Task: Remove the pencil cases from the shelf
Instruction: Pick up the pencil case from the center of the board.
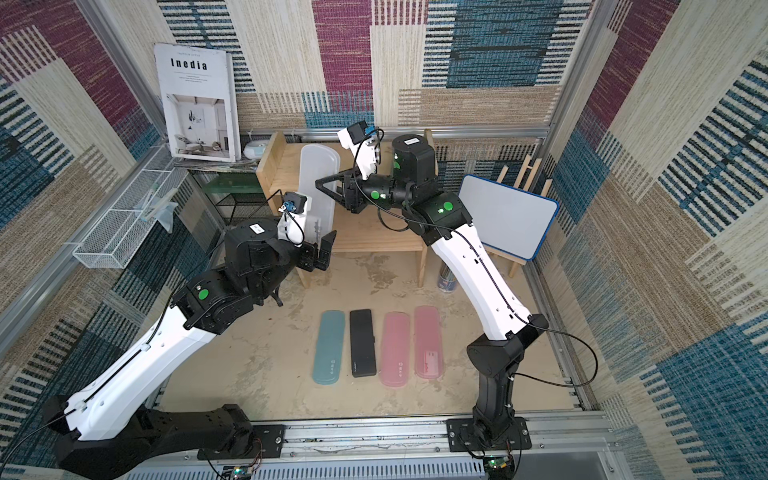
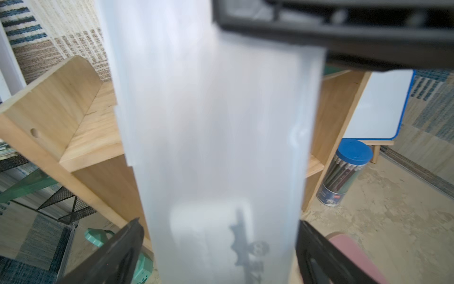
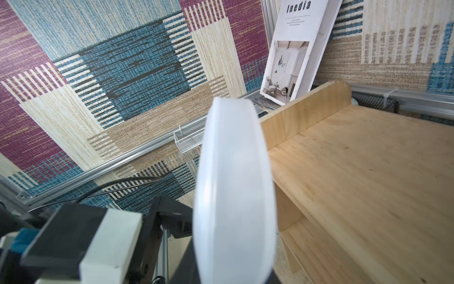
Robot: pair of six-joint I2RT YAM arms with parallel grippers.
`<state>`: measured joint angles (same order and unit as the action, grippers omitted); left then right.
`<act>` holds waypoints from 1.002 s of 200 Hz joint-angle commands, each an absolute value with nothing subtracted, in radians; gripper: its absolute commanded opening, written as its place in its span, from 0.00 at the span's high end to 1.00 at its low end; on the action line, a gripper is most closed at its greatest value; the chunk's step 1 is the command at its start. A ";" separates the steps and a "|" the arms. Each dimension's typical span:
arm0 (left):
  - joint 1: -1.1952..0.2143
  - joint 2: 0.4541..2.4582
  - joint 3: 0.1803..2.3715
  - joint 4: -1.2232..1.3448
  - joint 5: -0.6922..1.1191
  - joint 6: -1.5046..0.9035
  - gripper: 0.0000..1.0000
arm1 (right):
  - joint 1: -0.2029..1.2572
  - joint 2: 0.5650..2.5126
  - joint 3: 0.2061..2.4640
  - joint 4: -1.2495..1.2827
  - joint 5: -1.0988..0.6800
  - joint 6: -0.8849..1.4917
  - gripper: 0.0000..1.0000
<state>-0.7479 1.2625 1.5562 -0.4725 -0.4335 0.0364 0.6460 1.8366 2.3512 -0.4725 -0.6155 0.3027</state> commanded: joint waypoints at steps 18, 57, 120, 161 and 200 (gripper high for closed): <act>-0.737 1.275 1.556 -0.475 -0.546 0.014 0.01 | 0.657 1.809 2.304 -0.411 -0.648 0.322 1.00; -0.733 1.267 1.543 -0.457 -0.522 0.010 0.01 | 0.663 1.793 2.256 -0.402 -0.651 0.328 1.00; -0.732 1.234 1.517 -0.498 -0.525 -0.013 0.31 | 0.663 1.802 2.244 -0.422 -0.641 0.318 0.95; -0.732 1.187 1.458 -0.533 -0.546 -0.074 0.32 | 0.660 1.796 2.210 -0.416 -0.651 0.316 0.46; -0.731 1.131 1.358 -0.739 -0.600 -0.329 0.29 | 0.619 1.771 2.195 -0.419 -0.644 0.308 0.01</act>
<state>-0.7311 1.1618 1.4193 -0.5823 -0.5350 -0.1135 0.6430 1.7988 2.2017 -0.4221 -0.6472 0.3222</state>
